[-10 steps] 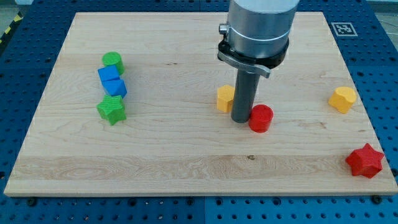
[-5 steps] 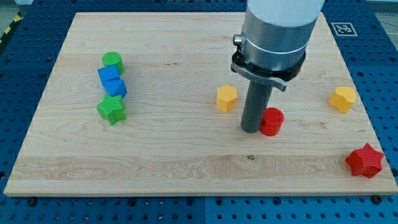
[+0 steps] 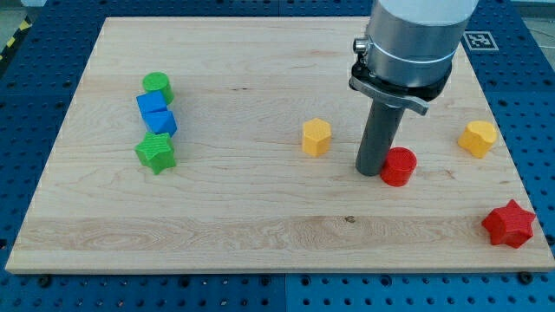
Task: Move the red circle to the top left of the red star
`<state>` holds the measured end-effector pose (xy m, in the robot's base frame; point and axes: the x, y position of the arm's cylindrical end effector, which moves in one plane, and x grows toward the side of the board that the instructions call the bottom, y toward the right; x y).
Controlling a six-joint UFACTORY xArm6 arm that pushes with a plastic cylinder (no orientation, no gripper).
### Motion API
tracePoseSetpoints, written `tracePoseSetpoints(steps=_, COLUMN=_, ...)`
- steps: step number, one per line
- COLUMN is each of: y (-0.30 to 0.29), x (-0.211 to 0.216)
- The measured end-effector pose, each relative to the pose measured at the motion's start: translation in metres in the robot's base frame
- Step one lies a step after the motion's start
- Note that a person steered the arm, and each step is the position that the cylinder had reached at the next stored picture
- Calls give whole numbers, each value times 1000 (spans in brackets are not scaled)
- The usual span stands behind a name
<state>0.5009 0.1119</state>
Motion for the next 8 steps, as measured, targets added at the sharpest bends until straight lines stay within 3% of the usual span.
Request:
tracePoseSetpoints(steps=4, y=54, x=-13)
tracePoseSetpoints(steps=8, y=70, x=10)
